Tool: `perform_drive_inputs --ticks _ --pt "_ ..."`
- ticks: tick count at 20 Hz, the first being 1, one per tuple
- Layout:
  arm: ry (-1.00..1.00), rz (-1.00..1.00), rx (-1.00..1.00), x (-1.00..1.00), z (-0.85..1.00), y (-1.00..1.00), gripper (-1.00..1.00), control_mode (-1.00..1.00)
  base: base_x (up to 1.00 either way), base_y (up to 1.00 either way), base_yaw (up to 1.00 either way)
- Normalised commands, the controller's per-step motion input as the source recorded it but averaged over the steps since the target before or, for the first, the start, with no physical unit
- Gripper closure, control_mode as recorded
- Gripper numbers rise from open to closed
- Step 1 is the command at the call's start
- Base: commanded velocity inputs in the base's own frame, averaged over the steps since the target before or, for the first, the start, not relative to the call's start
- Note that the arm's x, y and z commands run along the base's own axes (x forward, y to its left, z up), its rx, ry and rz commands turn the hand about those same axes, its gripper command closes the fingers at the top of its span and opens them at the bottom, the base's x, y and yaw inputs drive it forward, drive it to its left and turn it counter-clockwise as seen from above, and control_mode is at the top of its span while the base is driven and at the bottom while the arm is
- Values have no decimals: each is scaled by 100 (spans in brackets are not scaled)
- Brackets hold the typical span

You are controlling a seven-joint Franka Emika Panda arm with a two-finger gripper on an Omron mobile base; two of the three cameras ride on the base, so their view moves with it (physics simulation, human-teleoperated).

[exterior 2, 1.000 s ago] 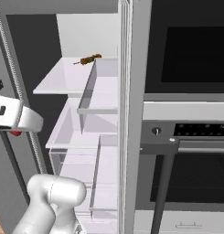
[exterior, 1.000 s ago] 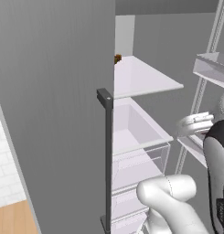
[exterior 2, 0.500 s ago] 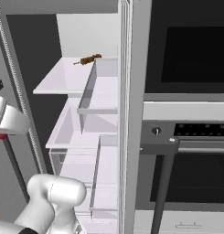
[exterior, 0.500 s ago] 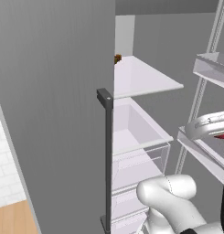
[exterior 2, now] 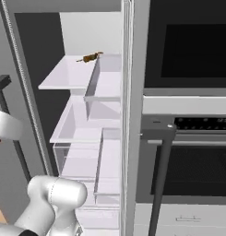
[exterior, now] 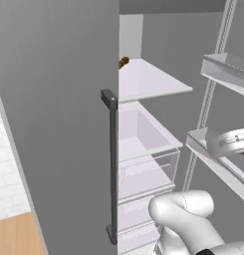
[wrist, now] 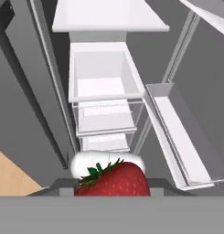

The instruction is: Take the strawberry from the fridge and place it on top of the pancake, located on the dining counter.

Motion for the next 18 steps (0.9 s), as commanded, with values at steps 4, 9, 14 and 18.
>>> perform_drive_inputs --ticks 4,9,14,18 --pt "0 0 0 0 0 0 100 100 -100 32 -7" --pt "0 0 0 0 0 0 100 100 -100 39 -20" --pt "0 0 0 0 0 0 100 100 -74 40 -27" --pt "0 0 0 0 0 0 100 100 -31 46 -48"
